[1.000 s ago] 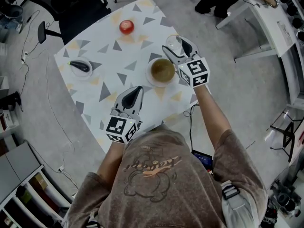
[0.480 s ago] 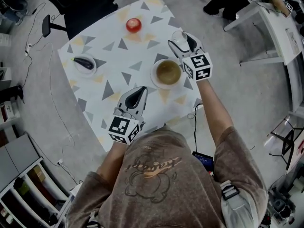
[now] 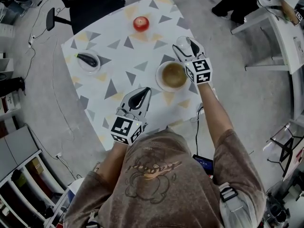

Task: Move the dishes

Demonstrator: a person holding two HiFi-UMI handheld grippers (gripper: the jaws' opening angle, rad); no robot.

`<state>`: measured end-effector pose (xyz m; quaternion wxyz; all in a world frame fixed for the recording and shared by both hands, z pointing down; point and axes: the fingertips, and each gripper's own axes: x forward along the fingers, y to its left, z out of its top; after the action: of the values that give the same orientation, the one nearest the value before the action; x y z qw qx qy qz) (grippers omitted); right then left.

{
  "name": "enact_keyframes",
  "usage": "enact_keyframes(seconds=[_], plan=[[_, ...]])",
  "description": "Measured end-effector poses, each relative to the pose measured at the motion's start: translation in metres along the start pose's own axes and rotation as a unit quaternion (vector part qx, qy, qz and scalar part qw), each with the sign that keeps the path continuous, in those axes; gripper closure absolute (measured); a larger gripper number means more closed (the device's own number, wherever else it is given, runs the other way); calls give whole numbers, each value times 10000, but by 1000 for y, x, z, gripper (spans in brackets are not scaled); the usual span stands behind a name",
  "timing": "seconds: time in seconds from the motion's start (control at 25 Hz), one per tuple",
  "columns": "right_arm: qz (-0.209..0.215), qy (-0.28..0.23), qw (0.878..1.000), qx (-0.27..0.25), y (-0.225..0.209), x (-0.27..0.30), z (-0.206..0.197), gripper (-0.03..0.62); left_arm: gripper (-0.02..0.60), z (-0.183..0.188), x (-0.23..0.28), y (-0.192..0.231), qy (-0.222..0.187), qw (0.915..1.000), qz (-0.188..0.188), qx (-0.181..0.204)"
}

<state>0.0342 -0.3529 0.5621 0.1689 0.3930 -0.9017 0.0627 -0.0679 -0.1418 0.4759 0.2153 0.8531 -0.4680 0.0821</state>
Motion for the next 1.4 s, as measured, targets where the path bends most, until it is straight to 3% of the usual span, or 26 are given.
enact_keyframes(seconds=[0.84, 1.4], plan=[[0, 104, 9996, 275, 0, 3, -16, 303, 561, -2, 2, 6, 17, 10000, 21, -74], [-169, 105, 9994, 283, 0, -40, -6, 292, 561, 1, -6, -8, -75, 9999, -125, 51]])
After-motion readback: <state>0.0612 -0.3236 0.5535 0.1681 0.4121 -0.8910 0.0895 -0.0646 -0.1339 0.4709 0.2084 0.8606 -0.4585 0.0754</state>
